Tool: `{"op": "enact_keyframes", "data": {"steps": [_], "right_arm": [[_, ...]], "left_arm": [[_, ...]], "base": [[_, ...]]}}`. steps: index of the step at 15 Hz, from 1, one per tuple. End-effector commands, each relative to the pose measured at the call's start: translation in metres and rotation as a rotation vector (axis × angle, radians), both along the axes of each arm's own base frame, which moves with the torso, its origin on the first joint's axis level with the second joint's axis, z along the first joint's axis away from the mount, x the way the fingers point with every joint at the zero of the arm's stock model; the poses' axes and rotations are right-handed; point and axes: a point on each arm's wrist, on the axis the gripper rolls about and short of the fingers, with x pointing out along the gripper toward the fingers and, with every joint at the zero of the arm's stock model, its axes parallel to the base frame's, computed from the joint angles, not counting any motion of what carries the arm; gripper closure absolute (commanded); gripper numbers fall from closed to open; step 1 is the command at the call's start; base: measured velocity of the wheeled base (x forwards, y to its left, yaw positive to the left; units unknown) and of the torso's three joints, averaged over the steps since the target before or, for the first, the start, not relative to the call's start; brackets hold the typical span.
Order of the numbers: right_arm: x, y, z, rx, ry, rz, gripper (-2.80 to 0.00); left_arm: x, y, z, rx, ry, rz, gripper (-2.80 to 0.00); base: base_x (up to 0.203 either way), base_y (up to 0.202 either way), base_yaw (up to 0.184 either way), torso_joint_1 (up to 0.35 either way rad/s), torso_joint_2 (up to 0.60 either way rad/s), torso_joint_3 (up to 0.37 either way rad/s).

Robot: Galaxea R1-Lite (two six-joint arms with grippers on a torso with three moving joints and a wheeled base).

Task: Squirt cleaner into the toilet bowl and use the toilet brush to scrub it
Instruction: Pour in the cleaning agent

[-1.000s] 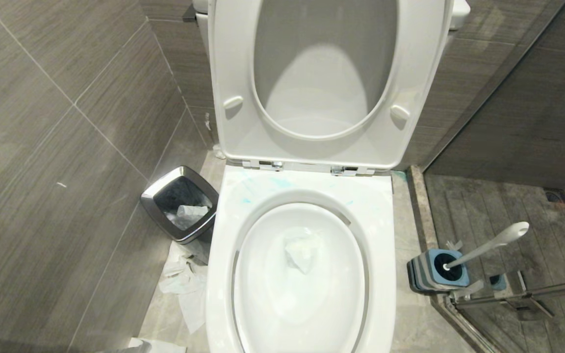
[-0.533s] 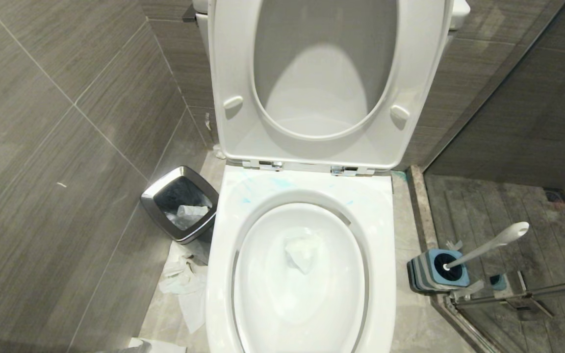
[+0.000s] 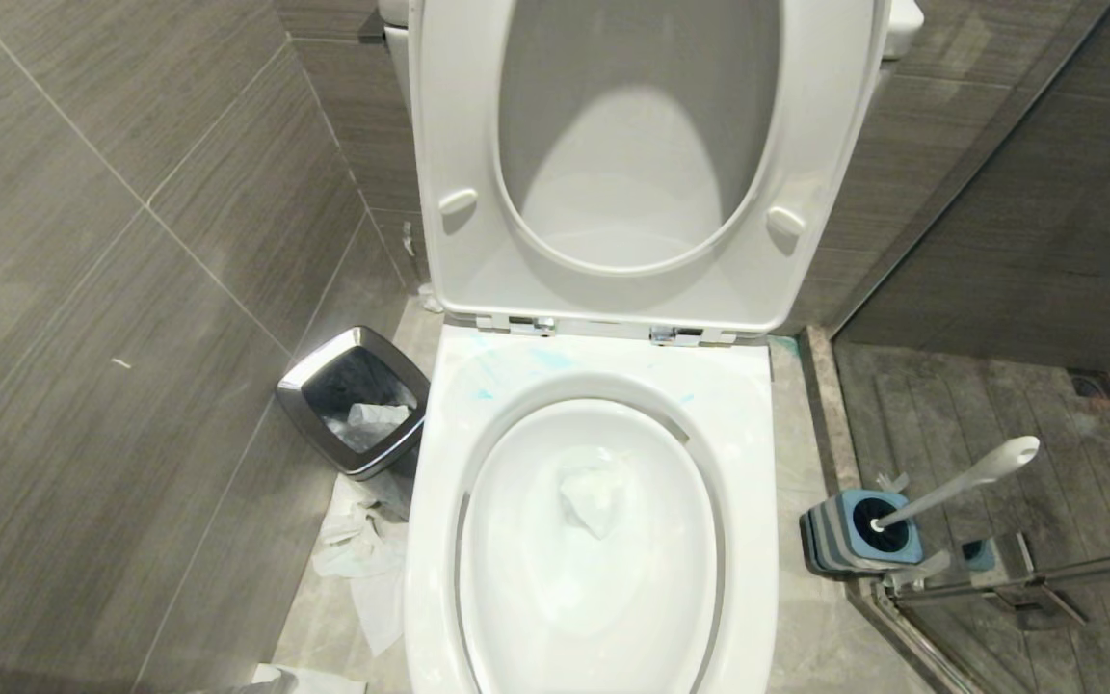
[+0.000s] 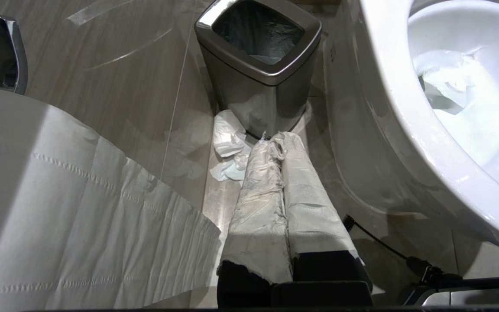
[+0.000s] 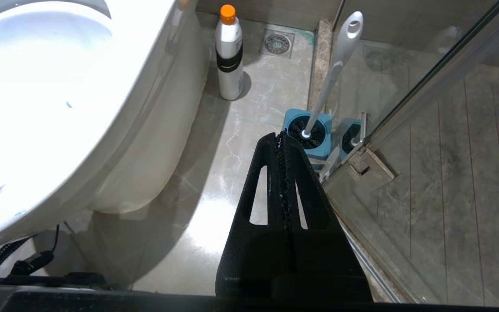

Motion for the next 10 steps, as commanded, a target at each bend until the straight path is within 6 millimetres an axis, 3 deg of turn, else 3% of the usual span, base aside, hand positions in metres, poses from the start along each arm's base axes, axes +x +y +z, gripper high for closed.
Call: {"op": "enact_keyframes", "data": {"steps": [1,10], "right_arm": [[0.0005,0.0,-0.0017,-0.001,0.006,0.002,0.0],[0.0005,0.0,-0.0017,-0.001,0.006,0.0,0.0]], "left_arm": [[0.0007,0.0,-0.0021,-0.001,0.009,0.001,0.0],[0.0007,-0.0002,-0.0021,-0.001,0.009,-0.008,0.0]], "base": [[0.0,0.0,0.0,0.0,0.0,0.0],[0.0,0.0,0.0,0.0,0.0,0.0]]}}
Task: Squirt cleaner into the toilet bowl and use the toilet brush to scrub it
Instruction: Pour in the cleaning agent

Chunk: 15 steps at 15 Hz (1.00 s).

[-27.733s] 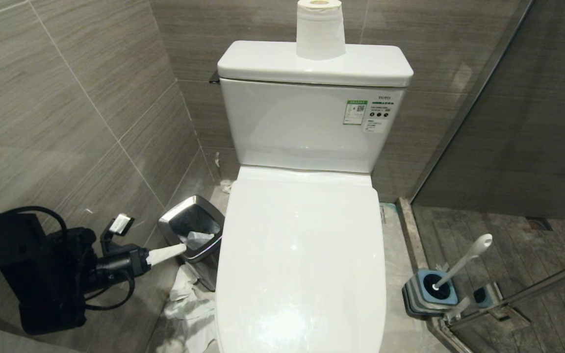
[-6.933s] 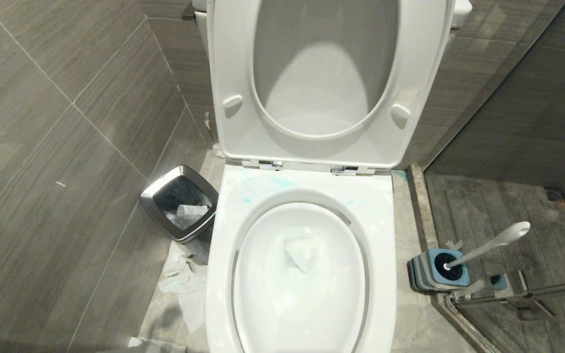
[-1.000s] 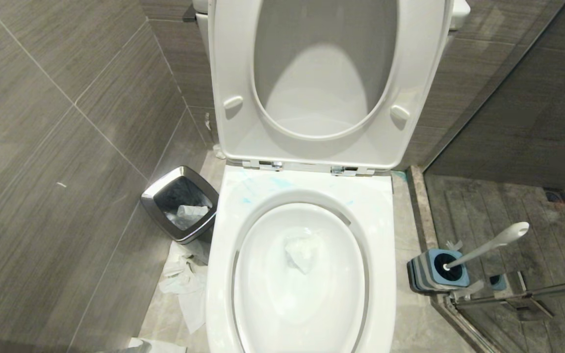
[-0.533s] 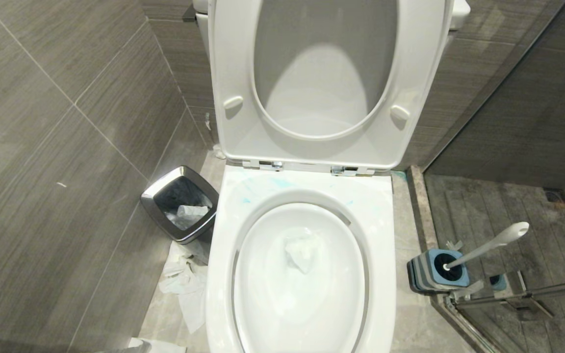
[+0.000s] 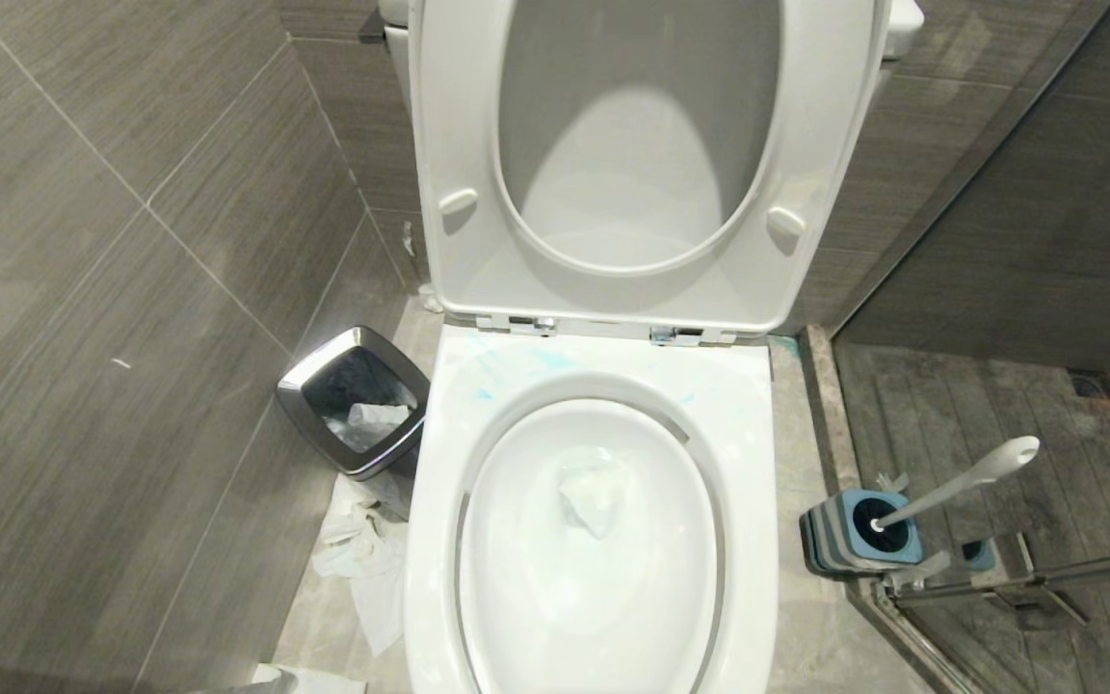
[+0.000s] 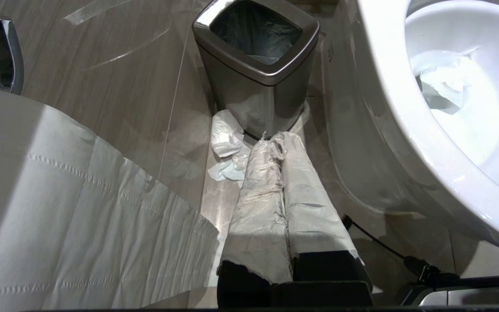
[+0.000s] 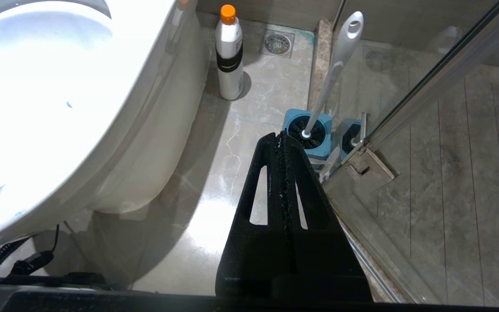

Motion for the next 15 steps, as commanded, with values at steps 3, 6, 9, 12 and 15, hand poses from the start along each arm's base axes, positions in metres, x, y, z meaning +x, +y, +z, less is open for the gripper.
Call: {"op": "enact_keyframes", "data": {"steps": [3,6,9,12,15], "right_arm": [[0.0005,0.0,-0.0017,0.001,0.006,0.0,0.0],[0.0005,0.0,-0.0017,-0.001,0.006,0.0,0.0],[0.0004,0.0,-0.0017,0.0,0.004,0.001,0.0],[0.0003,0.0,-0.0017,-0.001,0.004,0.0,0.0],[0.0005,0.0,-0.0017,-0.001,0.006,0.001,0.0]], "left_arm": [[0.0006,0.0,-0.0023,-0.001,0.014,-0.003,0.0],[0.0004,0.0,-0.0022,-0.001,0.015,-0.006,0.0],[0.0004,0.0,-0.0022,-0.001,0.015,-0.006,0.0],[0.0004,0.0,-0.0022,0.001,0.015,-0.006,0.0],[0.0004,0.0,-0.0022,0.001,0.015,-0.006,0.0]], "base": [[0.0,0.0,0.0,0.0,0.0,0.0],[0.0,0.0,0.0,0.0,0.0,0.0],[0.0,0.0,0.0,0.0,0.0,-0.077],[0.0,0.0,0.0,0.006,0.0,-0.18],[0.0,0.0,0.0,0.002,0.01,-0.191]]}}
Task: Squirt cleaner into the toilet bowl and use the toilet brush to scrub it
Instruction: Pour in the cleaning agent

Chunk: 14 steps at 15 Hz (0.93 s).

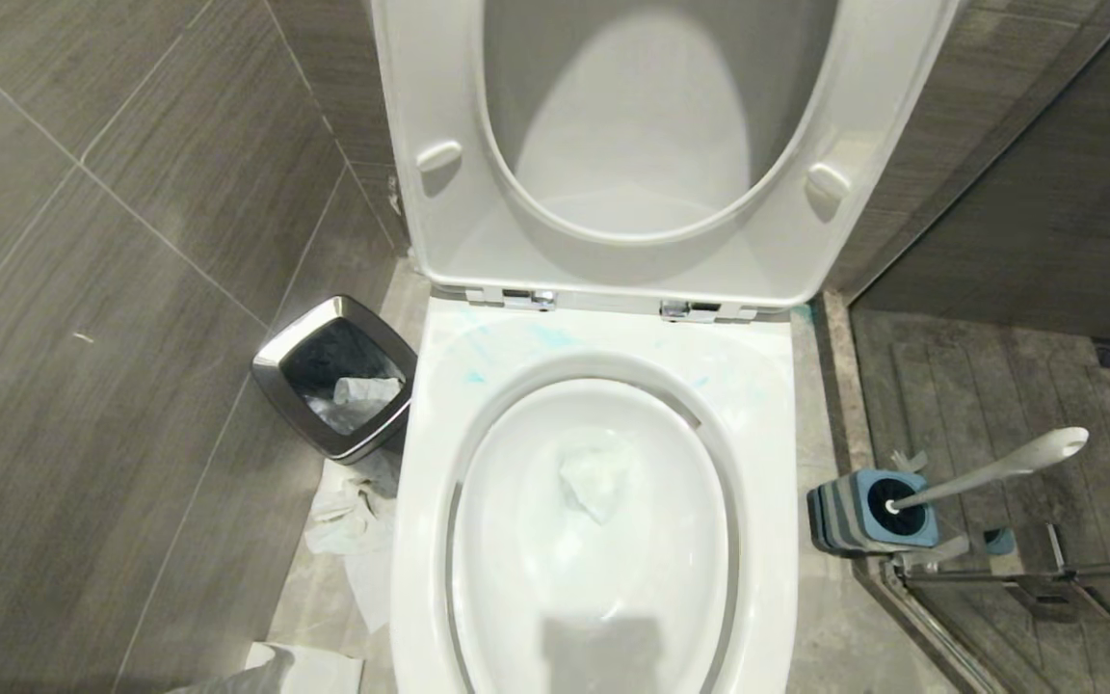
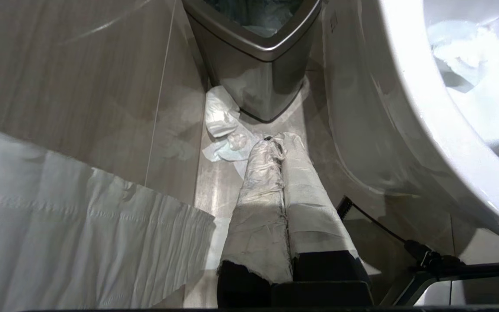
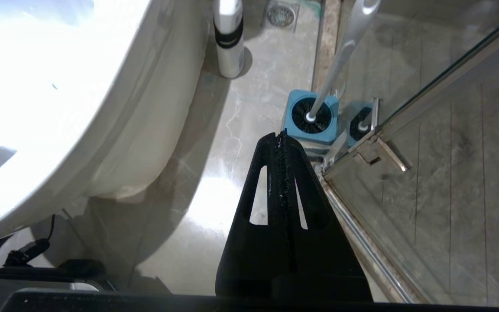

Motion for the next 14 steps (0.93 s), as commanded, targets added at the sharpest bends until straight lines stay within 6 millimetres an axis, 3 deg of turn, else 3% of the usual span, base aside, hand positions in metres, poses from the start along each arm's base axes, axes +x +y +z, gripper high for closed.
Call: {"op": "enact_keyframes", "data": {"steps": [1,14], "right_arm": [[0.0005,0.0,-0.0017,0.0,0.006,0.0,0.0],[0.0005,0.0,-0.0017,0.0,0.006,0.001,0.0]], "left_arm": [[0.0004,0.0,-0.0013,0.001,0.006,0.0,0.0],[0.0003,0.0,-0.0011,0.001,0.008,0.0,0.0]], "base": [[0.0,0.0,0.0,-0.003,0.0,-0.195],[0.0,0.0,0.0,0.004,0.0,-0.169]]}}
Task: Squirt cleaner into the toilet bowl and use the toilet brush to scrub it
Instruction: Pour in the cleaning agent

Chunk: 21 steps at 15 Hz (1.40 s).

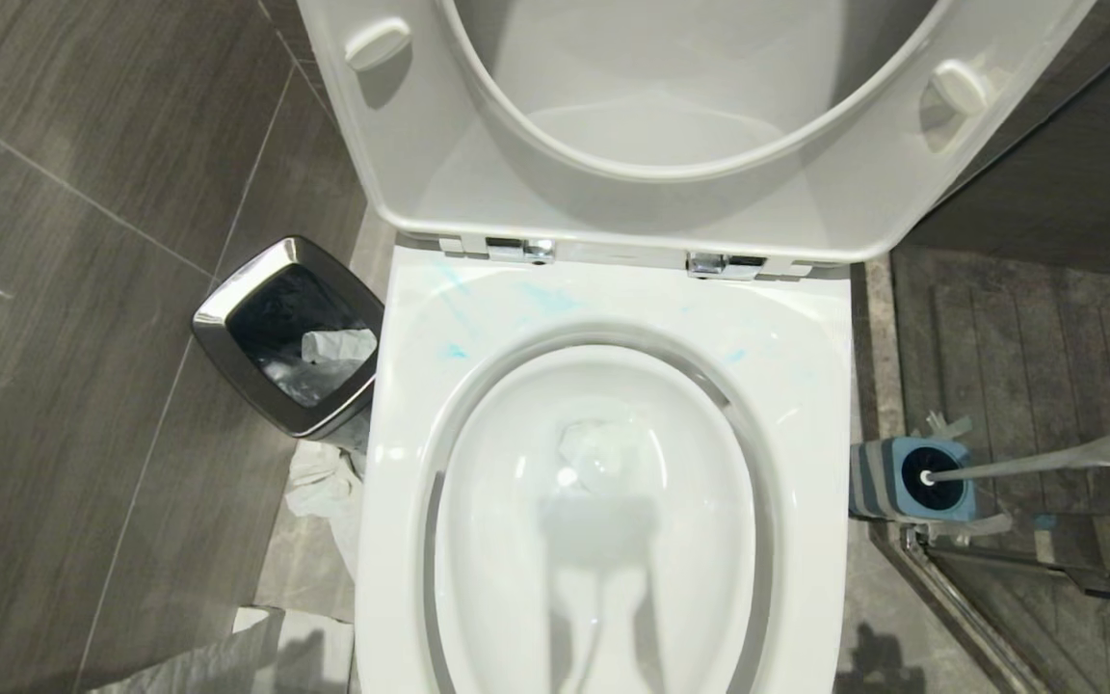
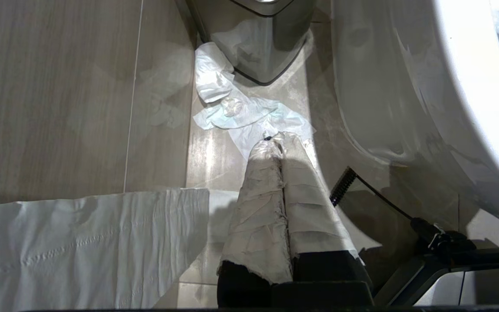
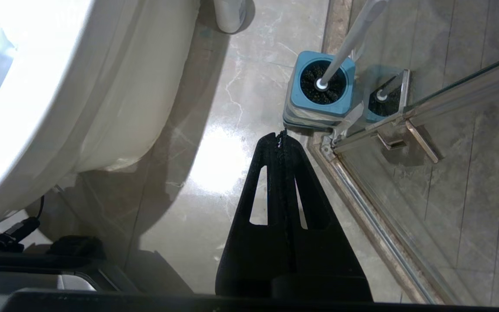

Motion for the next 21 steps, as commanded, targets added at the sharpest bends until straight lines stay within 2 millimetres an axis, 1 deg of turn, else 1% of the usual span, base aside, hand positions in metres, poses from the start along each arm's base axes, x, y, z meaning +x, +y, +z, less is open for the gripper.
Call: {"op": "enact_keyframes", "data": {"steps": [1,6,15,21], "right_arm": [[0.0005,0.0,-0.0017,0.0,0.006,0.001,0.0],[0.0005,0.0,-0.0017,-0.001,0.006,0.001,0.0],[0.0005,0.0,-0.0017,-0.001,0.006,0.001,0.0],[0.0004,0.0,-0.0017,-0.001,0.005,0.001,0.0]], "left_arm": [[0.0003,0.0,-0.0008,0.0,0.004,0.0,0.0],[0.0004,0.0,-0.0008,0.0,0.006,0.0,0.0],[0.0003,0.0,-0.0008,0.0,0.004,0.0,0.0],[0.0003,0.0,-0.0007,0.0,0.003,0.0,0.0]], "base": [[0.0,0.0,0.0,0.0,0.0,0.0],[0.0,0.0,0.0,0.0,0.0,-0.017],[0.0,0.0,0.0,0.004,0.0,-0.171],[0.0,0.0,0.0,0.001,0.0,-0.014]]}}
